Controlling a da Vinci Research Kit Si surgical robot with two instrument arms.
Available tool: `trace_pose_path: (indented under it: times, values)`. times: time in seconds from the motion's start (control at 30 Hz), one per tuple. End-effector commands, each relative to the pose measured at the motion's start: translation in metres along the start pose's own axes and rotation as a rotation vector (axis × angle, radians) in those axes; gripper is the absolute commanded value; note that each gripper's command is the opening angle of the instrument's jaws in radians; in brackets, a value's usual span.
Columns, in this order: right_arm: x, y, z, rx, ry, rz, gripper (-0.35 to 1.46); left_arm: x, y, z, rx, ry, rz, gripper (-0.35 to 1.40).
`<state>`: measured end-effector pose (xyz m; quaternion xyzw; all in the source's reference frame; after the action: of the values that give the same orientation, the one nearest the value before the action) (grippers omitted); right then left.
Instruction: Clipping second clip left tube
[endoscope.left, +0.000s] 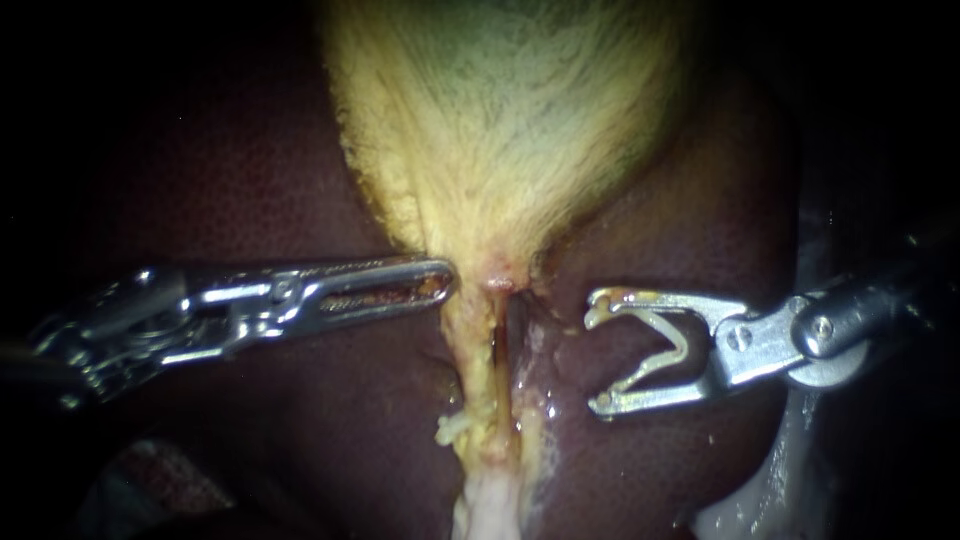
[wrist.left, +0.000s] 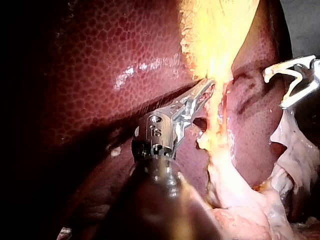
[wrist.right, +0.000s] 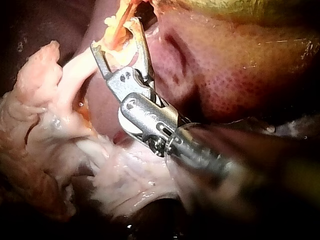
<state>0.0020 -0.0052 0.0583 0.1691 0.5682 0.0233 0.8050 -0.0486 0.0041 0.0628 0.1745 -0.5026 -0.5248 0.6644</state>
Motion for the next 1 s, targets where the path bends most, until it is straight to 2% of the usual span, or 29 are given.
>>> trace_pose_path:
  times: [0.03,0.3,0.4,0.53,0.67,0.83,1.0]
  values:
    - [0.0000,0.0000,0.0000,0.000,0.000,0.000,0.60,0.0000,0.0000,0.0000,0.000,0.000,0.000,-0.35]
    - [0.0000,-0.0009,0.0020,-0.004,-0.001,0.004,0.60,-0.0002,-0.0004,-0.0009,0.003,0.002,-0.001,-0.35]
    - [-0.0002,-0.0014,0.0037,0.002,0.000,0.028,0.60,-0.0005,-0.0002,-0.0024,0.005,0.004,-0.002,-0.35]
    - [-0.0006,-0.0020,0.0063,0.018,0.004,0.061,0.60,-0.0014,0.0004,-0.0054,-0.017,-0.004,-0.005,-0.35]
    - [-0.0011,-0.0024,0.0095,0.031,0.005,0.091,0.60,-0.0020,0.0009,-0.0076,-0.036,-0.011,-0.008,-0.35]
    - [-0.0016,-0.0024,0.0130,0.041,0.005,0.119,0.59,-0.0022,0.0006,-0.0080,-0.042,-0.011,-0.010,-0.35]
    - [-0.0024,-0.0017,0.0149,0.044,0.004,0.135,0.58,-0.0023,0.0001,-0.0080,-0.045,-0.012,-0.011,-0.35]
